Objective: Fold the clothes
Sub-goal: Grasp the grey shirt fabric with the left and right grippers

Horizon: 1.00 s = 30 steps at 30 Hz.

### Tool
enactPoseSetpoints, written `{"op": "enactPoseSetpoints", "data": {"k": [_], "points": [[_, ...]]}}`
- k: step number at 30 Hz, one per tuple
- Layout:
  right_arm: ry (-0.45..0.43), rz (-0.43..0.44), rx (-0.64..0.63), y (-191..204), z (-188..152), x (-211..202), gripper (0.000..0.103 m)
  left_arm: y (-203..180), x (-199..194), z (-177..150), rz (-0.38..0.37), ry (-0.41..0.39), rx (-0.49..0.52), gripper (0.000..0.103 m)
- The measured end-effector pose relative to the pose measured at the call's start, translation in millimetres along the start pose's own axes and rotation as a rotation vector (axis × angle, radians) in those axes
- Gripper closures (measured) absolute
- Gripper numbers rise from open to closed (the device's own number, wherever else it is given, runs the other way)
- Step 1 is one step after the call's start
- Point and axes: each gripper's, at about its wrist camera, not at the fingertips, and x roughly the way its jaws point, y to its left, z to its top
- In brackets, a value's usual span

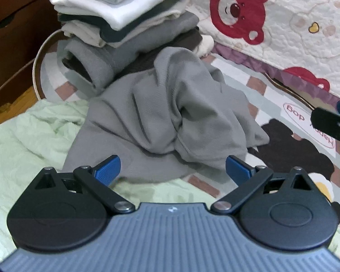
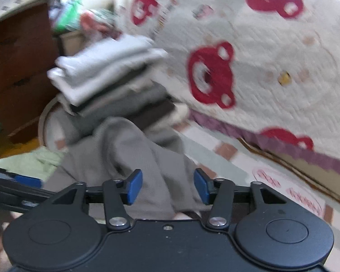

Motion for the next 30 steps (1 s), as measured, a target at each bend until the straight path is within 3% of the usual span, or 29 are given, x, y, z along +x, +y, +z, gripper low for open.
{"op": "enactPoseSetpoints", "data": {"k": [3, 7, 9, 11, 13, 17, 21, 25, 26, 27, 28, 30], "points": [[-0.019, 0.03, -0.079, 10, 2, 10, 0.023, 8, 8, 4, -0.014, -0.023, 0.019, 0.003], [0.033, 0.09, -0.139, 10, -4, 48, 0.023, 17, 25, 13, -0.013, -0.056, 0.064, 0.005], [0.079, 0.132, -0.142, 7, -9, 72, 0.023, 21, 38, 19, -0.057, -0.03, 0.078, 0.023], [0.125, 0.176, -0.123, 1, -14, 98, 0.023, 22, 56, 24, -0.093, 0.044, 0.09, 0.04], [0.166, 0.214, -0.088, -6, -18, 121, 0.024, 20, 69, 28, -0.1, 0.079, 0.117, 0.042], [0.192, 0.215, -0.116, -7, -27, 144, 0.024, 12, 84, 33, -0.035, 0.06, 0.175, 0.041], [0.227, 0.225, -0.124, -7, -41, 163, 0.024, 15, 110, 39, 0.033, 0.073, 0.158, 0.04], [0.275, 0.196, -0.019, -3, -60, 204, 0.024, 25, 152, 40, 0.028, 0.175, 0.11, 0.041], [0.277, 0.184, -0.006, -1, -64, 213, 0.036, 26, 158, 39, 0.022, 0.182, 0.105, 0.042], [0.275, 0.185, -0.001, 2, -68, 221, 0.081, 27, 164, 38, 0.015, 0.189, 0.1, 0.044], [0.269, 0.186, 0.013, 2, -68, 224, 0.089, 27, 167, 37, 0.014, 0.187, 0.102, 0.055], [0.244, 0.182, 0.059, -1, -64, 219, 0.091, 24, 165, 35, 0.035, 0.141, 0.136, 0.075]]}}
